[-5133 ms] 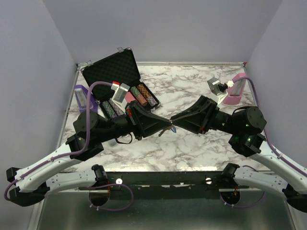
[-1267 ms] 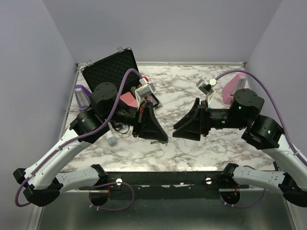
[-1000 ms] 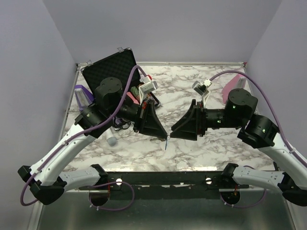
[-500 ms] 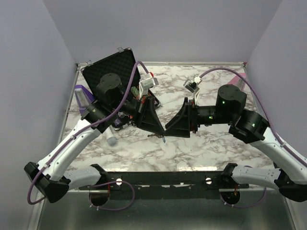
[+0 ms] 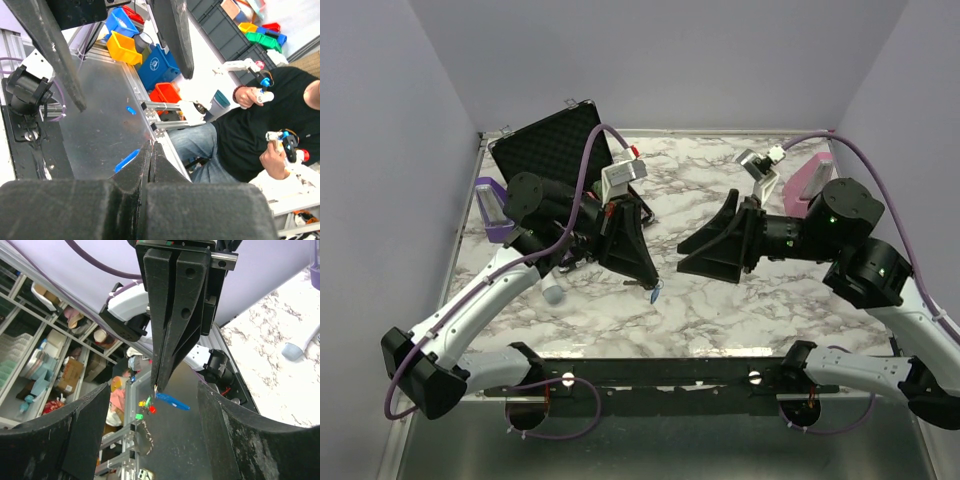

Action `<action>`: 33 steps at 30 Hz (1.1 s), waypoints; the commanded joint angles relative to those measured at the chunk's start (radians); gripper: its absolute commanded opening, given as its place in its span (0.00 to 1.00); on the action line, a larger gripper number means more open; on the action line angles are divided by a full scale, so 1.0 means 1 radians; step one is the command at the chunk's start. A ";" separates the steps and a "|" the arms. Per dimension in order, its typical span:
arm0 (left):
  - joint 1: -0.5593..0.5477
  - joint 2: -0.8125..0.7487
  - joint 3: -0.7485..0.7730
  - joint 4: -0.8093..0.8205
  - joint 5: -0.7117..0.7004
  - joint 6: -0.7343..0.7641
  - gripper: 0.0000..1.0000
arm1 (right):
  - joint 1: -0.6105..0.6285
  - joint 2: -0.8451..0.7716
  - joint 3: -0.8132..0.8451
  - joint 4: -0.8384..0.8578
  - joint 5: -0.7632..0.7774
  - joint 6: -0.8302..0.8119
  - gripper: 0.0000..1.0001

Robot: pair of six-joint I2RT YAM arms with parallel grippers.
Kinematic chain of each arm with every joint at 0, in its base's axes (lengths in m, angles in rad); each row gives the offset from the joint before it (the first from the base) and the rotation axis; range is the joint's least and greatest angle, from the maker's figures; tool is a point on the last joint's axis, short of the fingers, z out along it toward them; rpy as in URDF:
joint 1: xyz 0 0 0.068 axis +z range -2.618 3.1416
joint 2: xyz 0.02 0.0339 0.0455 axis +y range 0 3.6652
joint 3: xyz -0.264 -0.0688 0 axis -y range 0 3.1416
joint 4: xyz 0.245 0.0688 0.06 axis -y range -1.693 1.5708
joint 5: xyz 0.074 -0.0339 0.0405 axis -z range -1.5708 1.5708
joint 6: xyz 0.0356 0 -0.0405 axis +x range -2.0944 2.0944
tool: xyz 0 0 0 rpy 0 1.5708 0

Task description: Remove the keys from the keyring

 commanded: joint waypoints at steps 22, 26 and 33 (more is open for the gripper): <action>0.007 0.238 0.073 0.883 -0.023 -0.686 0.00 | 0.001 -0.041 -0.095 0.042 -0.003 0.016 0.52; 0.006 0.232 0.067 0.838 -0.031 -0.652 0.00 | 0.001 -0.038 -0.099 0.050 -0.004 0.021 0.49; 0.006 0.160 0.033 0.496 -0.060 -0.394 0.00 | 0.003 -0.030 -0.113 0.079 -0.012 0.044 0.43</action>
